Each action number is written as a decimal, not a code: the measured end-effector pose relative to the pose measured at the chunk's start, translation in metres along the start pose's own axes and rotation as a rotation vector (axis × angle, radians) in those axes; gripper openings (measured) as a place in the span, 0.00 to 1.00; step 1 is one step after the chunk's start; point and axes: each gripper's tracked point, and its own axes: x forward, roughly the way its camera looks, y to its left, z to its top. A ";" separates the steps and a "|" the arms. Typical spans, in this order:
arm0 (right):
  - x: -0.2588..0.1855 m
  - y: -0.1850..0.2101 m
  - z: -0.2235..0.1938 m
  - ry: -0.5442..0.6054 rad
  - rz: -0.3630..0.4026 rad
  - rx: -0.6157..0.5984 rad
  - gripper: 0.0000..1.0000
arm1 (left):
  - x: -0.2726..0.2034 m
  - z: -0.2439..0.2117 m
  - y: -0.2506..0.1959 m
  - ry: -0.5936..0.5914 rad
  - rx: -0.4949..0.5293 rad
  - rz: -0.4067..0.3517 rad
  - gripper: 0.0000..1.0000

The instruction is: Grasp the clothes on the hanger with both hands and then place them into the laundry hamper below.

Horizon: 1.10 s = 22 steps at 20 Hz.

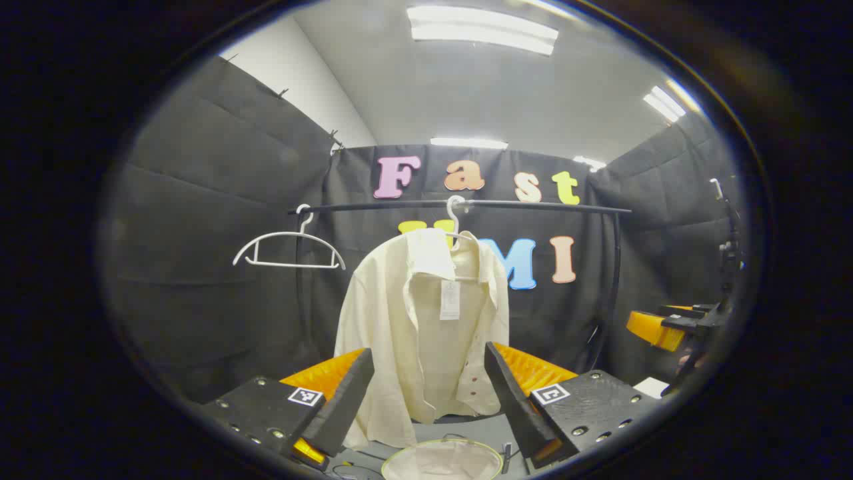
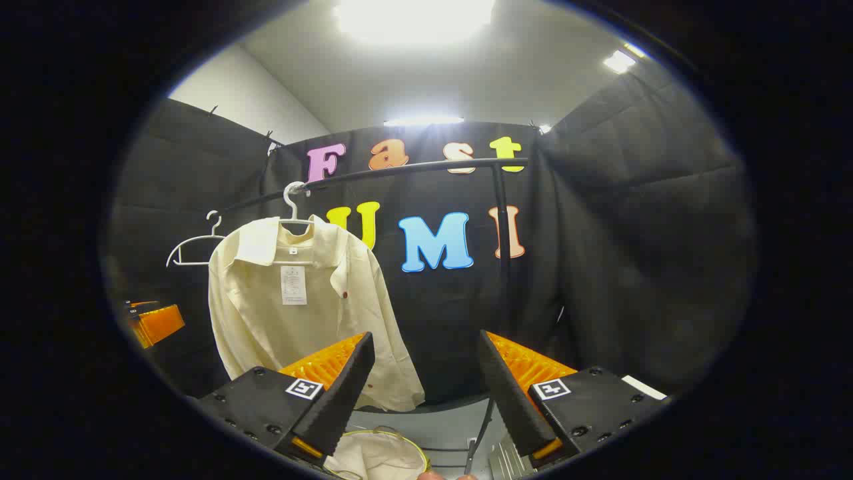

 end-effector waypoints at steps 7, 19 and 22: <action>-0.002 -0.006 -0.015 0.016 0.002 0.026 0.96 | 0.000 -0.011 -0.008 0.025 0.021 -0.005 0.98; -0.012 -0.004 -0.030 0.056 0.020 0.003 0.97 | -0.004 -0.016 0.004 0.043 -0.013 0.035 0.97; -0.010 -0.001 -0.026 0.066 0.019 0.008 0.97 | 0.001 -0.010 0.014 0.043 -0.023 0.055 0.98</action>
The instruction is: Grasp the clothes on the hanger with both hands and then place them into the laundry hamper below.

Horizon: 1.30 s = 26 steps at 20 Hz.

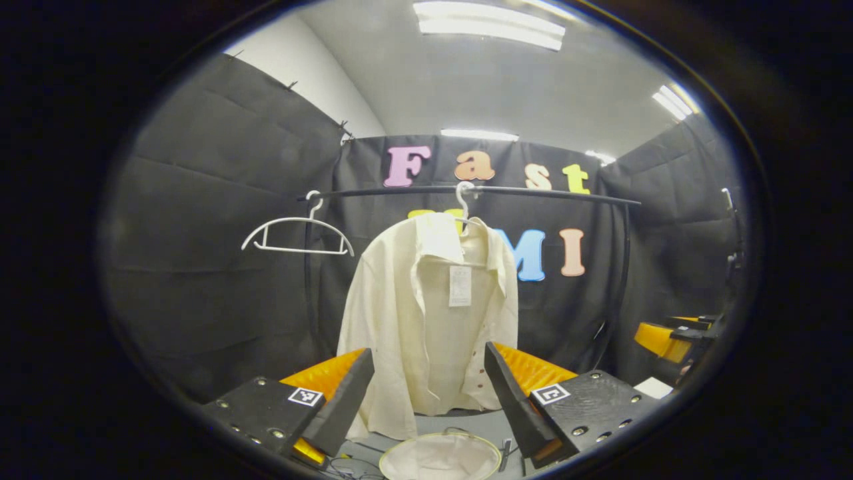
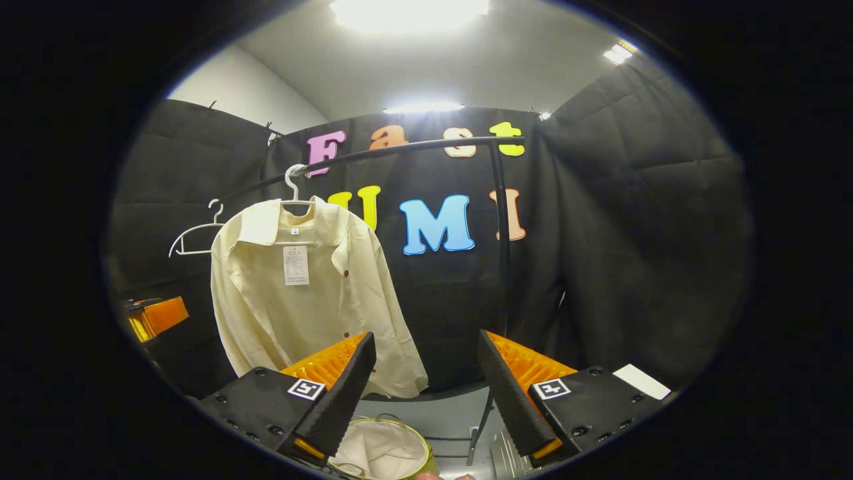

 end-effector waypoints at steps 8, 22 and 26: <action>0.012 0.008 0.005 -0.001 0.006 -0.006 0.97 | 0.027 0.023 0.010 -0.049 0.017 0.029 0.98; 0.085 0.003 -0.002 0.009 0.023 -0.006 0.95 | 0.162 0.039 0.025 -0.035 0.043 0.177 0.98; 0.112 0.015 -0.015 0.060 0.080 0.036 0.97 | 0.197 0.027 0.027 0.002 0.112 0.240 0.96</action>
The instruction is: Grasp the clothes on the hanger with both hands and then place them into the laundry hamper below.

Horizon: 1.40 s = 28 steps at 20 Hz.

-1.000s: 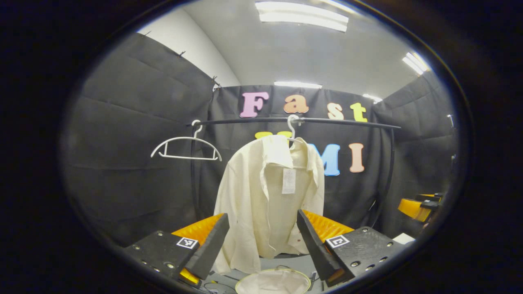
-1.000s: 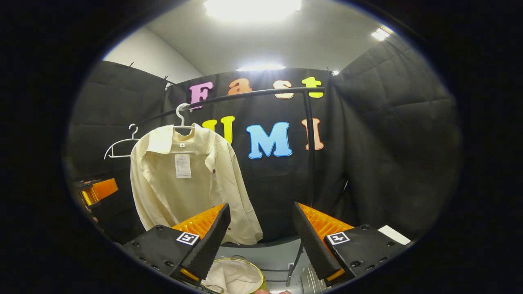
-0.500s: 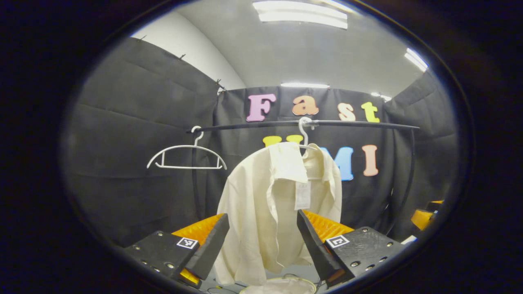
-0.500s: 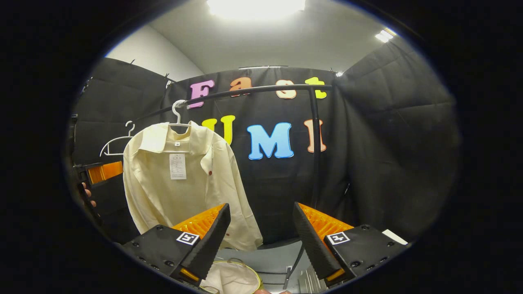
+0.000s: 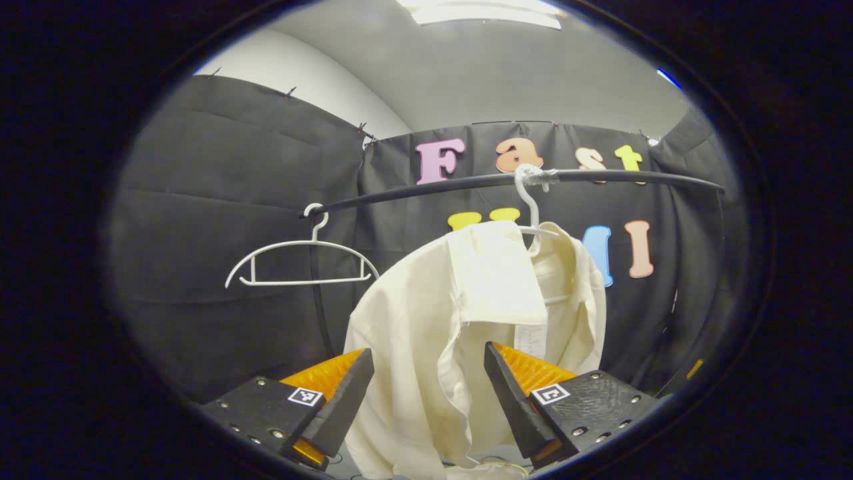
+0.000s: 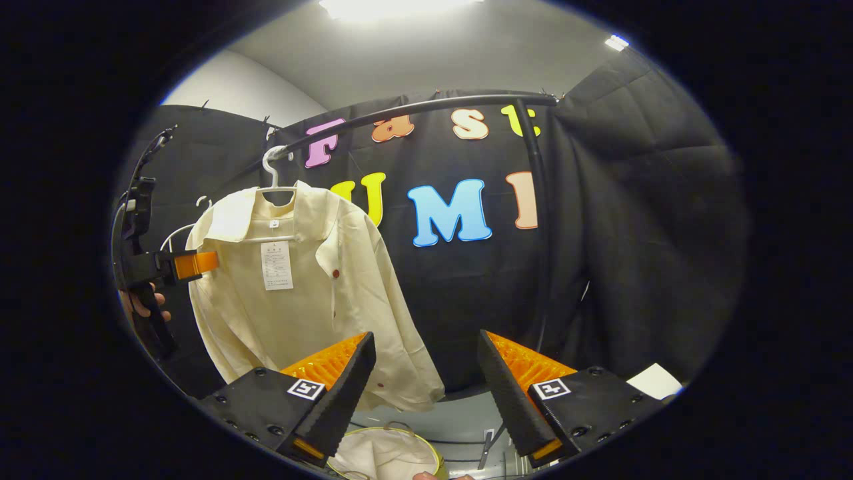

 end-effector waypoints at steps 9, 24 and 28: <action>0.060 0.011 -0.013 0.051 0.086 0.006 0.95 | 0.041 -0.007 0.015 -0.007 0.070 0.204 0.97; 0.124 0.049 -0.030 0.097 0.311 -0.039 0.96 | 0.033 0.003 0.033 -0.008 0.046 0.259 0.02; 0.124 0.081 -0.019 0.081 0.421 -0.051 0.96 | 0.014 0.018 0.031 -0.004 -0.015 0.220 0.02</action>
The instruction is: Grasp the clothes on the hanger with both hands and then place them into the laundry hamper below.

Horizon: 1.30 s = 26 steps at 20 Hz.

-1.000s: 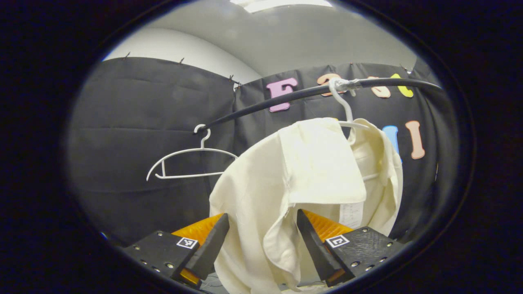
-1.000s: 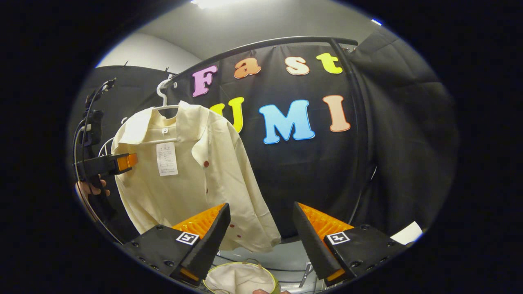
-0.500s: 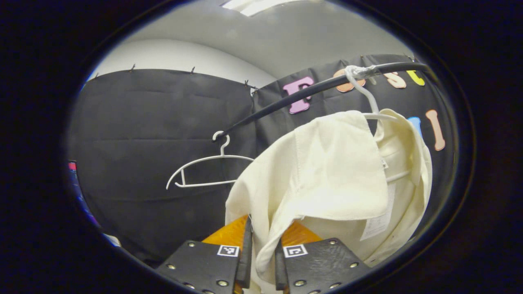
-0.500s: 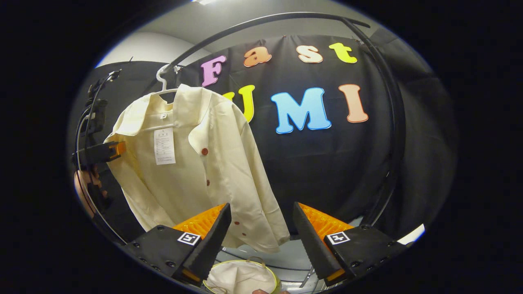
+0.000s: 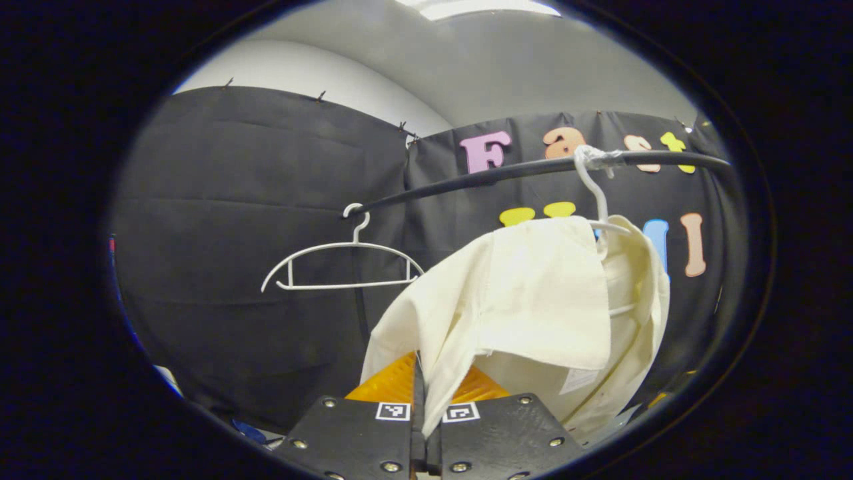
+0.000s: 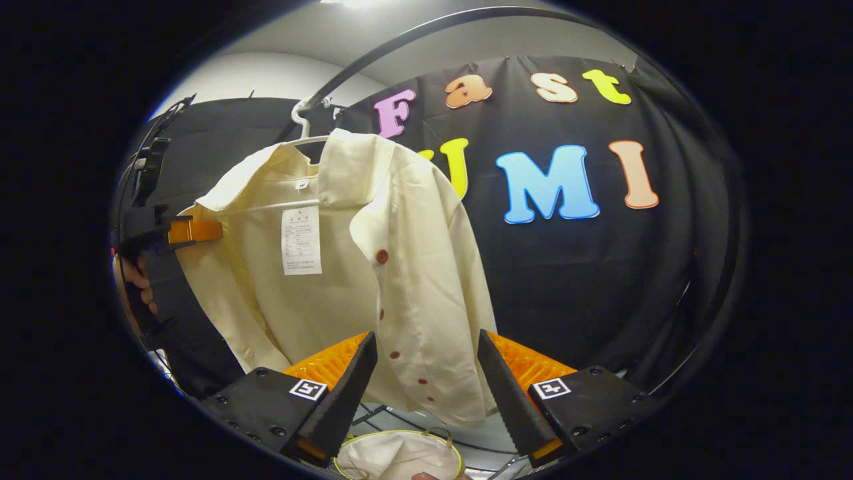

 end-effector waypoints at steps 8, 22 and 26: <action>0.025 0.027 0.061 -0.112 0.000 -0.019 0.92 | -0.009 0.002 -0.008 0.009 0.002 -0.104 0.02; 0.114 -0.002 0.110 -0.186 -0.269 -0.223 0.98 | 0.000 -0.003 -0.006 0.003 -0.025 -0.189 0.02; 0.119 -0.009 0.111 -0.188 -0.279 -0.235 0.93 | -0.001 -0.002 -0.004 -0.004 -0.032 -0.197 0.03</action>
